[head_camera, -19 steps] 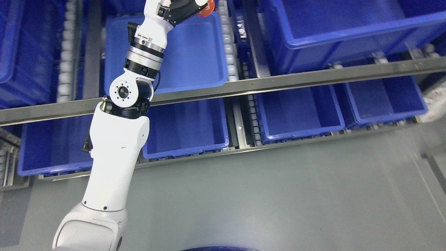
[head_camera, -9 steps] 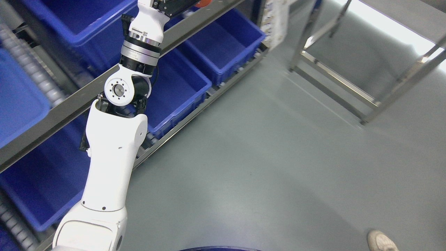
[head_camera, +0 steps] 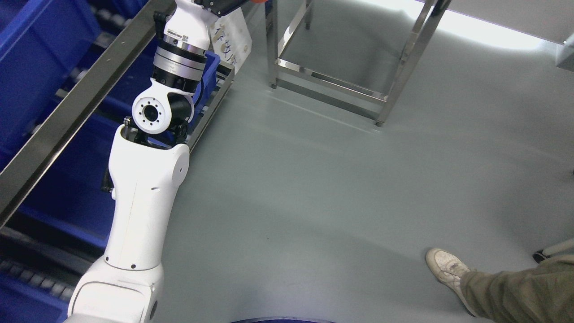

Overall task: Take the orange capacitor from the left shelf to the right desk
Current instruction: 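Hold the capacitor in the left hand while turning toward the steel table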

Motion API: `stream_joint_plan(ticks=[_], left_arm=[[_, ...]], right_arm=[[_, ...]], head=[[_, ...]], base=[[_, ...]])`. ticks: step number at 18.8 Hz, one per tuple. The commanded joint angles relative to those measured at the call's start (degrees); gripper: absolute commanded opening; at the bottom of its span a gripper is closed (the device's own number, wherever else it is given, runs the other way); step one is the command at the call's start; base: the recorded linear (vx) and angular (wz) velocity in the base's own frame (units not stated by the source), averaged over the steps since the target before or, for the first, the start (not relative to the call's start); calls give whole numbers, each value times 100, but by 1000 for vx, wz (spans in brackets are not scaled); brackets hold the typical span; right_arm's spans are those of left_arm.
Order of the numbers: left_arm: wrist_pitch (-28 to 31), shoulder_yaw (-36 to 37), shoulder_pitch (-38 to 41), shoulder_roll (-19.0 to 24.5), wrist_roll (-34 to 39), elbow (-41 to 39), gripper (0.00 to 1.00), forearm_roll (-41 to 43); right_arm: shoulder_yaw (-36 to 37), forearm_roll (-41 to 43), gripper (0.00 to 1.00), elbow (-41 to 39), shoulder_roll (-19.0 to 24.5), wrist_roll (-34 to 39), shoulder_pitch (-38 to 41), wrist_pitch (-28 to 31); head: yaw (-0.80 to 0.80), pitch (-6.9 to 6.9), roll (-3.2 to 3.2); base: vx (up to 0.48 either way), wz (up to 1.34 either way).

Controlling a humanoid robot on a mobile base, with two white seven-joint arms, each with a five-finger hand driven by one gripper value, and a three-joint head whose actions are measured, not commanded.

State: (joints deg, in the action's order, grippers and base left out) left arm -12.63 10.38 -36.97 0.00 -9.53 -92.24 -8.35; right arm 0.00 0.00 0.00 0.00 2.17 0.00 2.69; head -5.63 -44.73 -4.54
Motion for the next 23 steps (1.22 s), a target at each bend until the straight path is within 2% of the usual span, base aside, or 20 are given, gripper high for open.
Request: stream_joint_plan(ticks=[1,6,17,19,23], left_arm=[[33,228,-47,100,4,-83,2,0],[41,325,-47,100,31,-83,2,0],[68,465,-47,100,48,-83,2,0],[146,588,-47,100,48,-66,2,0],[744,799,23,100,48,-48,2,0]], right_arm=[[62,0,100,-193,-100,-33,9,-14],[62,0,100,-193,-100,-33,9,-14],[62,0,100,-193,-100,-33,0,-14],[62,0,100,-193,-100,-33,9,-14],[62,0,100,-193,-100,-33,9,-14]], head=[[0,0,0],[0,0,0],[0,0,0],[0,0,0],[0,0,0]], base=[[251,-465],[287,-349],[427,-192],[490,-97],[509,-12]])
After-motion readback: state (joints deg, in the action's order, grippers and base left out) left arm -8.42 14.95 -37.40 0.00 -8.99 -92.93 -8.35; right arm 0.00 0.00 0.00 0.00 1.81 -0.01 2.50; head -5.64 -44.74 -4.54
